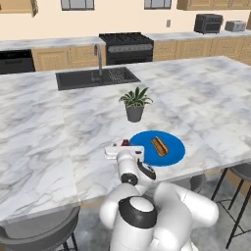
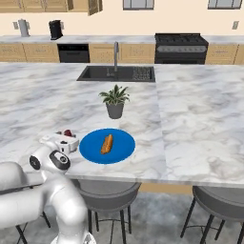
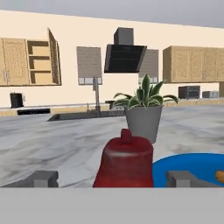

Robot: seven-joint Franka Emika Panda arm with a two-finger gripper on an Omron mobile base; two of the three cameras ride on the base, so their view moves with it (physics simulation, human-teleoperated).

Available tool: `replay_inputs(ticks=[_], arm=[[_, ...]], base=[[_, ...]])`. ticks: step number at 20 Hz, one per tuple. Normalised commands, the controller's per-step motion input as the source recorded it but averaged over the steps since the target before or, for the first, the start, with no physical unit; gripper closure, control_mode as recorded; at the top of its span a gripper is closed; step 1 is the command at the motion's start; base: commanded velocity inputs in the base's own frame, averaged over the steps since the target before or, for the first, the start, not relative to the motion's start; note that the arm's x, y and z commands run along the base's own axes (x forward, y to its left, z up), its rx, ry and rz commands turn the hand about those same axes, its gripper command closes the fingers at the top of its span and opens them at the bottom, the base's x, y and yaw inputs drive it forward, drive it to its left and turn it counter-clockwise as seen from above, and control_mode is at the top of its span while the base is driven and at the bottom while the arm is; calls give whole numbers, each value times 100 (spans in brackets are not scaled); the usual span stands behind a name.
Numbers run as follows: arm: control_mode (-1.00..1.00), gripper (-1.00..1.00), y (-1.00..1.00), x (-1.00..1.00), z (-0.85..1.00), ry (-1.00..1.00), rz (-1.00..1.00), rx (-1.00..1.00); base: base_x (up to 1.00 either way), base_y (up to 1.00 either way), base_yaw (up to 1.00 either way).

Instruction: Move the hot dog bun to the plate on the dining table and place the condiment next to that plate. Then navigate to the fridge and take the sausage and place it on the plate as well.

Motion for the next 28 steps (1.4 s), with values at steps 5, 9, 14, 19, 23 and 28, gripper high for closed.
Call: replay_inputs(ticks=[5,9,14,19,23,28], arm=[[-100,-100,14,-42,44,-16,-3,0],[-100,-100,7,-44,75,-17,-5,0],[-100,-100,5,-36,86,-13,-7,-2],[-100,-100,3,-29,92,-3,-11,-2],[-100,-100,0,-12,94,6,-12,-3],[-100,-100,0,-22,80,24,-11,-8]], base=[[0,0,0],[0,0,0],[0,0,0],[0,0,0],[0,0,0],[0,0,0]])
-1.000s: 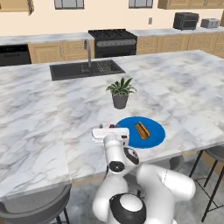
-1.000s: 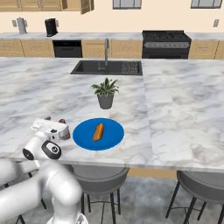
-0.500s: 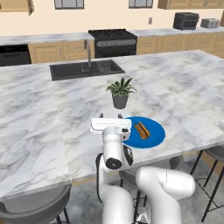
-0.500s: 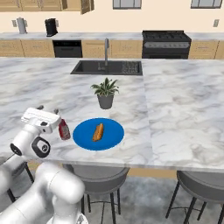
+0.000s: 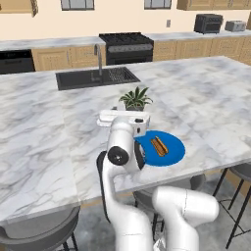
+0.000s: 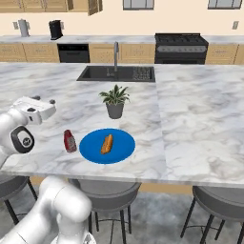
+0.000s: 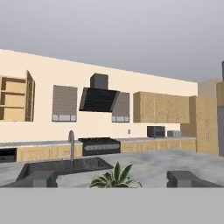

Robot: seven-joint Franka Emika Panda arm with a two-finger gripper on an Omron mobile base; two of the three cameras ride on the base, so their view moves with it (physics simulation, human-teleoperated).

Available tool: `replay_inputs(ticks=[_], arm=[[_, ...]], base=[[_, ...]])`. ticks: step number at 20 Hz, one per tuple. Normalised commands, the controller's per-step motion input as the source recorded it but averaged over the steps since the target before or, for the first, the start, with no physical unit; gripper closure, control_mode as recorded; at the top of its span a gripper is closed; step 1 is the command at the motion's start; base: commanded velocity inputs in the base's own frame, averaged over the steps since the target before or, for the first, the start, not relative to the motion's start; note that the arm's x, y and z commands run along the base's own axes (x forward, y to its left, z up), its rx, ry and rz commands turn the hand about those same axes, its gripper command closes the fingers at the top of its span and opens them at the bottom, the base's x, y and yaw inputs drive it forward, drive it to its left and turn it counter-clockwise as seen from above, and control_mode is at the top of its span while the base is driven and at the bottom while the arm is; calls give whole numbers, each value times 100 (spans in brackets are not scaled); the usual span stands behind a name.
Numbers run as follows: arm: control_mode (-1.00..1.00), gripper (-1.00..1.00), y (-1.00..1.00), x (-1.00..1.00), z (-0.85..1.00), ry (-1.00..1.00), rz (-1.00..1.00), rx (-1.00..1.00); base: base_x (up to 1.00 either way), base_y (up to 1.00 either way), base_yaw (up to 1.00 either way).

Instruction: Move the hot dog bun to the plate on the dining table and place the condiment next to that plate. Then navigate to the fridge and take the sausage and place it on the plate as well.

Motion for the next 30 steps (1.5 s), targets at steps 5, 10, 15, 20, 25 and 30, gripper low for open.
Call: replay_inputs(ticks=[5,10,15,20,25,30], arm=[[-100,-100,0,-53,43,37,-8,-15],[-100,-100,-15,-64,35,31,-3,-10],[-100,-100,-59,-55,10,40,0,0],[-100,-100,-60,-58,-8,37,0,1],[-100,-100,-30,-78,-47,8,0,6],[-100,-100,-19,-65,-53,0,0,7]], base=[[0,0,0],[0,0,0],[0,0,0],[0,0,0],[0,0,0],[0,0,0]])
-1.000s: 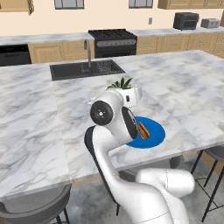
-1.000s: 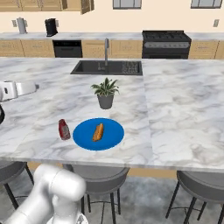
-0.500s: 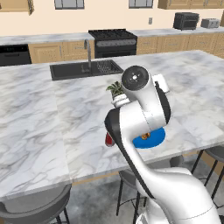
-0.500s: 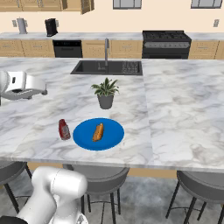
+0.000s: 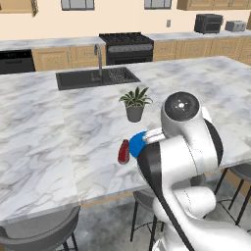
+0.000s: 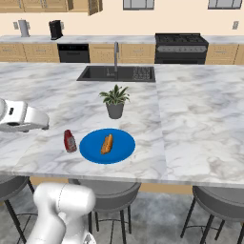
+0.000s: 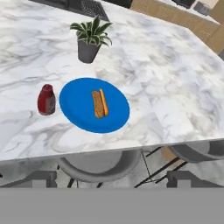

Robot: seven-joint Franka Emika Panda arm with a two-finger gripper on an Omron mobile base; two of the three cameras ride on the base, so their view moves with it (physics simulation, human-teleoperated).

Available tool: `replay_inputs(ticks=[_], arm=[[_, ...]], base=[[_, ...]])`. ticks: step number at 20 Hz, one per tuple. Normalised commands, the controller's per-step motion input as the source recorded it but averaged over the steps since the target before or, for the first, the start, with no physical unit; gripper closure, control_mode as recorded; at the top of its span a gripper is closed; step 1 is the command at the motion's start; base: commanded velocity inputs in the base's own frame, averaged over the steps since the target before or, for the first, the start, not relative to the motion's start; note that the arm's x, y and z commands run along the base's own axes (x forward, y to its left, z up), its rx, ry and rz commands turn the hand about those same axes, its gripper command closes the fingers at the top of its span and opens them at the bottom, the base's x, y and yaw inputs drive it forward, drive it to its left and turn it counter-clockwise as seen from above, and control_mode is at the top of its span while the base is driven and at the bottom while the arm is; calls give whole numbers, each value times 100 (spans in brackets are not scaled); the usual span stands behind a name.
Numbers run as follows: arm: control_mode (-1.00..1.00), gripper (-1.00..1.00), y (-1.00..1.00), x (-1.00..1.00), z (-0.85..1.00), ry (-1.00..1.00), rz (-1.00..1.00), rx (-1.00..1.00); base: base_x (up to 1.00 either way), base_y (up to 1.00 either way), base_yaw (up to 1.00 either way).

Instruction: Move the hot dog bun to the plate on the dining table and place the condiment next to that plate. Then navigate to the fridge and take the sausage and place it on the plate as well.

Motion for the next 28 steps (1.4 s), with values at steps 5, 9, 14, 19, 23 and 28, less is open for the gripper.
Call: replay_inputs(ticks=[5,9,14,19,23,28], arm=[[-100,-100,-69,-3,-21,1,6,24],[-100,-100,-20,-3,-37,1,6,14],[-100,-100,3,0,-33,2,4,3],[-100,-100,0,-4,-7,0,-1,0],[100,-100,0,0,0,0,0,0],[100,-100,0,0,0,0,0,0]], base=[[0,0,0],[0,0,0],[0,0,0],[0,0,0],[-48,-17,-24],[-38,-44,-45]])
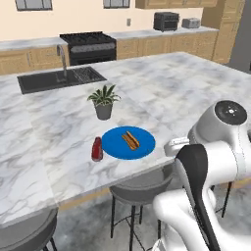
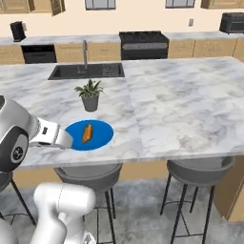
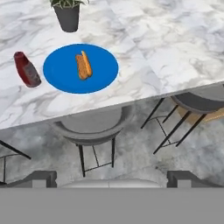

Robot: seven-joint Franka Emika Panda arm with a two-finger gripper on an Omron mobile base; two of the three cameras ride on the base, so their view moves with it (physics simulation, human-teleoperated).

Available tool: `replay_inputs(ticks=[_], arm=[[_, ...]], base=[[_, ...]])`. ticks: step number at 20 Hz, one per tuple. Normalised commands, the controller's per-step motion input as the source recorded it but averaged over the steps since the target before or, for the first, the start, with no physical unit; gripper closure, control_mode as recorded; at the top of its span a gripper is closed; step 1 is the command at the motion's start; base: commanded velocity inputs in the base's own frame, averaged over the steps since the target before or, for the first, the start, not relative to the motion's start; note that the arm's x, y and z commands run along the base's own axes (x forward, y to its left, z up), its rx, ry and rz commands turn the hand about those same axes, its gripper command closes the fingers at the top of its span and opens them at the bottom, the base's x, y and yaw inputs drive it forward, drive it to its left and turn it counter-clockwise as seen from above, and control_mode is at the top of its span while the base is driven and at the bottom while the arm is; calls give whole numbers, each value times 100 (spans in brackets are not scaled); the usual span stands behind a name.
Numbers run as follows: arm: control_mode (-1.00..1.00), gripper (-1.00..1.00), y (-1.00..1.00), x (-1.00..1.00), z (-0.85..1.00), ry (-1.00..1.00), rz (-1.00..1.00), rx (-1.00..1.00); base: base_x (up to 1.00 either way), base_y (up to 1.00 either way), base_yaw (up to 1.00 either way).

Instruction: Move the hot dog bun to the plate on the dining table and place the condiment next to that plate. Then navigate to the fridge and take the sausage and place it on the plate as well.

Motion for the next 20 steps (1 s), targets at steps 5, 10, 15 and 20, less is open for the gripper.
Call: replay_inputs(ticks=[5,10,15,20], arm=[[100,-100,0,0,0,0,0,0],[100,-100,0,0,0,0,0,0],[100,-100,0,0,0,0,0,0],[100,-100,0,0,0,0,0,0]], base=[[-10,-77,-60],[12,-100,-54],[38,-100,-43],[50,-100,-33]])
